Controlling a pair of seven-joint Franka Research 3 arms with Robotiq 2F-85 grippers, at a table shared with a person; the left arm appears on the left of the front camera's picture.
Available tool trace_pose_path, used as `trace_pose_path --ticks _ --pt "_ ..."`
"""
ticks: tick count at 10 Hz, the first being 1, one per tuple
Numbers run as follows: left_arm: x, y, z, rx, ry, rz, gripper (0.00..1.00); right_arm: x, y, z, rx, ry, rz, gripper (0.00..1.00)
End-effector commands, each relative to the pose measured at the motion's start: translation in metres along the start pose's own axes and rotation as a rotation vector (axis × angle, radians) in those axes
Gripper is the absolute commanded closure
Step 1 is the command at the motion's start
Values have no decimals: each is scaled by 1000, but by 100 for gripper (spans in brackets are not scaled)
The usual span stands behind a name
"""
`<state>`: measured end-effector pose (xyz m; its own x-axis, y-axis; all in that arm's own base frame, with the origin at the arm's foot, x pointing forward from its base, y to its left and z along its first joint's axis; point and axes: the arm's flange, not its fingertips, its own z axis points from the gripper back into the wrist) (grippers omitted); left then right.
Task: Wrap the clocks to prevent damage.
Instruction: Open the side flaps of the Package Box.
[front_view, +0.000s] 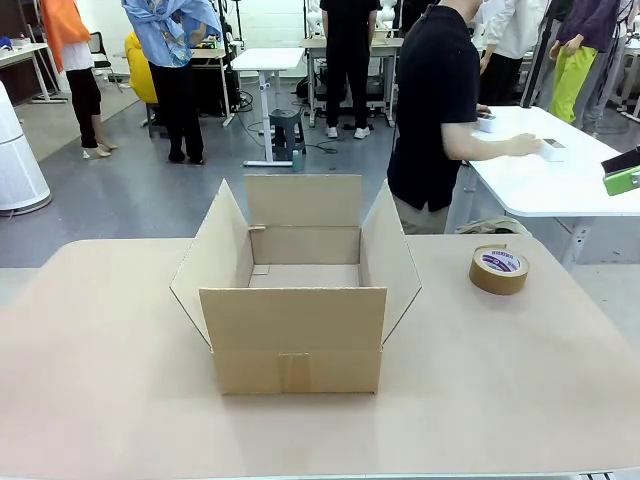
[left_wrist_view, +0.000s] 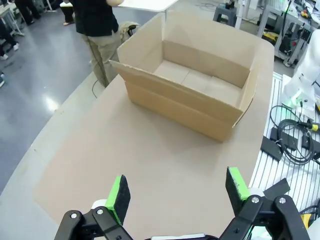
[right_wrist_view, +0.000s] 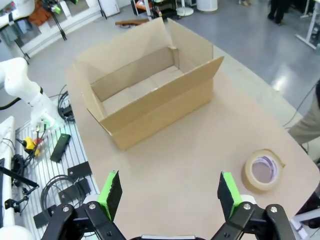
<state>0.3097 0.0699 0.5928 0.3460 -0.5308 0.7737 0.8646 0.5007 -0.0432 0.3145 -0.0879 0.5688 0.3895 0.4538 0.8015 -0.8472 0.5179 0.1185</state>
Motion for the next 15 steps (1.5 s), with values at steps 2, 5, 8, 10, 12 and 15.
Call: trace_pose_path --ticks 2,5,8,10,12,15 --pt "-6 -4 1 -5 78 10 0 -1 9 -8 -18 56 -13 0" --pt "-2 -2 -1 -2 24 -5 0 1 4 -1 0 6 8 0" --pt "-2 -2 -1 -2 24 -5 0 1 4 -1 0 6 8 0" --pt "-2 -2 -1 -2 24 -5 0 1 4 -1 0 6 8 0" --pt "-2 -2 -1 -2 24 -5 0 1 4 -1 0 6 8 0" --pt "-2 -2 -1 -2 24 -5 0 1 4 -1 0 6 8 0"
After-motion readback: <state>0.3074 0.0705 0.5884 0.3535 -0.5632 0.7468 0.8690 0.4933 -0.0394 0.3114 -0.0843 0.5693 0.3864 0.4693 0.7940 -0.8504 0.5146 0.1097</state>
